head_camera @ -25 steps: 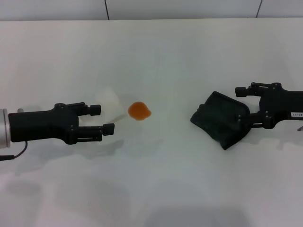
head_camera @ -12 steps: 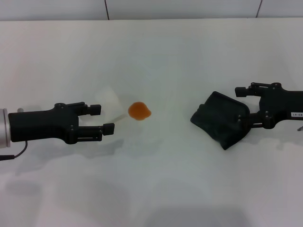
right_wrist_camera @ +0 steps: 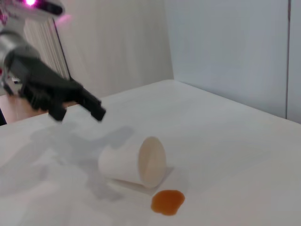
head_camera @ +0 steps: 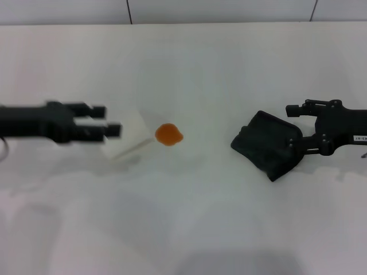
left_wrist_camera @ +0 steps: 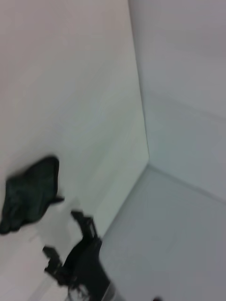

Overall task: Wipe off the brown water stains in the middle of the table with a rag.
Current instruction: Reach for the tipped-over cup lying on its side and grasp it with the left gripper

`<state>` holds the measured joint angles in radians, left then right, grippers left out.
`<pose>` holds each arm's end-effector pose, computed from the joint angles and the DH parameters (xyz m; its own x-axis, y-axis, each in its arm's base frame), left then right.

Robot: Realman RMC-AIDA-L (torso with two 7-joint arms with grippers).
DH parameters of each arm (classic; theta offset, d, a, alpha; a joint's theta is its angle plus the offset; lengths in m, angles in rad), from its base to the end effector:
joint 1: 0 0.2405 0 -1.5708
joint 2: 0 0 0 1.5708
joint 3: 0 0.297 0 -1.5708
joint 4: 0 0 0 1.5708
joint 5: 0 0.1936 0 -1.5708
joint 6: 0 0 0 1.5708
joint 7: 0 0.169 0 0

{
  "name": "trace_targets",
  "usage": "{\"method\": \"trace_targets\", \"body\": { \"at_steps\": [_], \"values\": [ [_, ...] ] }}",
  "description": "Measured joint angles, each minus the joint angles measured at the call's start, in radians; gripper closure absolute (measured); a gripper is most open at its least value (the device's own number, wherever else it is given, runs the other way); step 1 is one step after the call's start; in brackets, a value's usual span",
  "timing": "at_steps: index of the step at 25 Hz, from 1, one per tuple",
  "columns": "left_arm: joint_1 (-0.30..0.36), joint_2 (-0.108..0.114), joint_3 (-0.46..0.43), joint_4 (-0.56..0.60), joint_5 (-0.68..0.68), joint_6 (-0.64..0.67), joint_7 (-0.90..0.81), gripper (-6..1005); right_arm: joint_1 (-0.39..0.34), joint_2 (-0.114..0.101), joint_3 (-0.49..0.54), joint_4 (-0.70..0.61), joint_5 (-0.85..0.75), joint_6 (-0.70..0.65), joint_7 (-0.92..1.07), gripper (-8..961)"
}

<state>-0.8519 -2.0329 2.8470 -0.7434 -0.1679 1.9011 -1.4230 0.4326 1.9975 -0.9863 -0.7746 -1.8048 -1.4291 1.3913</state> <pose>-0.2702 0.3573 0.0030 0.7282 0.5459 0.4143 0.6052 -0.7959 -0.0150 0.2900 0.3471 -0.0191 0.8711 -0.2623 -0.4152 -0.3895 -0.8839 -0.2588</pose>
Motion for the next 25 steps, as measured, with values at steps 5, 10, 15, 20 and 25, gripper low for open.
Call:
{"method": "trace_targets", "body": {
  "at_steps": [5, 10, 15, 20, 25],
  "values": [
    [-0.109, 0.059, 0.001, -0.179, 0.019, 0.077, -0.231, 162, 0.0, -0.004, 0.0, -0.001, 0.0, 0.002, 0.0, 110],
    [-0.235, 0.129, 0.002, -0.216, 0.196, 0.037, -0.348, 159, 0.004, 0.0, 0.0, -0.001, -0.004, 0.004, 0.0, 110],
    [-0.379, 0.135, 0.003, -0.238, 0.409, -0.021, -0.347, 156, 0.0, 0.001, 0.0, -0.008, -0.001, -0.001, 0.001, 109],
    [-0.492, 0.092, 0.003, -0.227, 0.592, -0.107, -0.279, 158, -0.001, 0.001, 0.0, -0.011, 0.0, -0.003, 0.002, 109],
    [-0.536, -0.007, 0.003, -0.238, 0.676, -0.166, -0.154, 160, -0.001, 0.001, 0.001, -0.011, 0.0, -0.004, 0.004, 109]
  ]
}}
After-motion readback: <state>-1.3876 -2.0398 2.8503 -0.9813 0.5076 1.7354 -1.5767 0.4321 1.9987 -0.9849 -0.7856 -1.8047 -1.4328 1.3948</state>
